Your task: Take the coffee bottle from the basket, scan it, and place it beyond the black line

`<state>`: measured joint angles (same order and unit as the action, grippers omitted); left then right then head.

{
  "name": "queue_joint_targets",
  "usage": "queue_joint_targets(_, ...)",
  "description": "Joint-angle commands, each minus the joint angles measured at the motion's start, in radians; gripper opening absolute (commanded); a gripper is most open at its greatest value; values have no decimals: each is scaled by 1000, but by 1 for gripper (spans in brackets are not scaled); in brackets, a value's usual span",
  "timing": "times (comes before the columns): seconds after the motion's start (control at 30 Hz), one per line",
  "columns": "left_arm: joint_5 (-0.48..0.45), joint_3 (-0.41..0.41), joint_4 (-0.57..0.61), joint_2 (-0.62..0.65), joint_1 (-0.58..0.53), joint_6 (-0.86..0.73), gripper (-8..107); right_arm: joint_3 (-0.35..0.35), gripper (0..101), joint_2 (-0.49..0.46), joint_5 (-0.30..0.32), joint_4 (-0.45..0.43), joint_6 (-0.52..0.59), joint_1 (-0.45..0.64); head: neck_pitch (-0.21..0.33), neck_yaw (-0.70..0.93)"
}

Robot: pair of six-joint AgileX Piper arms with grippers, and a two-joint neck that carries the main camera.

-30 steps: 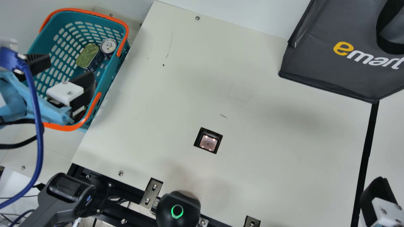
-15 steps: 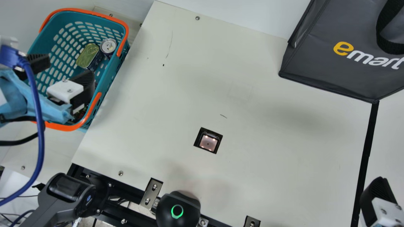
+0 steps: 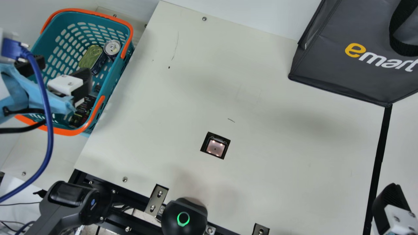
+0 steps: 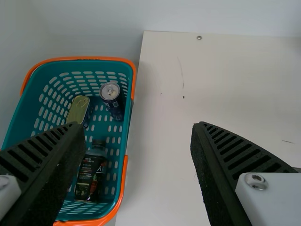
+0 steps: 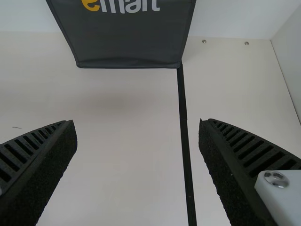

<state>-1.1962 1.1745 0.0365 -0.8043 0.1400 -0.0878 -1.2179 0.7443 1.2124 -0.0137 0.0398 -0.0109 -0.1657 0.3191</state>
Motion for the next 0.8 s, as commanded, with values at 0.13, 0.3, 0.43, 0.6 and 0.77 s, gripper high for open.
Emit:
queue_joint_targets(0.13, 18, -2, 48, -35, 117, -59, 90, 0, 91, 0, 0, 0, 0, 0, 27, 2)
queue_joint_targets(0.3, 21, 6, 101, -73, 226, -133, 90, 0, 91, 0, 0, 0, 0, 0, 27, 2)
queue_joint_targets(0.43, 18, 16, 132, -104, 302, -189, 90, 0, 91, 0, 0, 0, 0, 0, 27, 2)
queue_joint_targets(0.6, 17, 27, 151, -137, 376, -243, 90, 0, 91, 0, 0, 0, 0, 0, 27, 2)
queue_joint_targets(0.77, 8, 37, 138, -167, 407, -256, 90, 0, 91, 0, 0, 0, 0, 0, 27, 2)
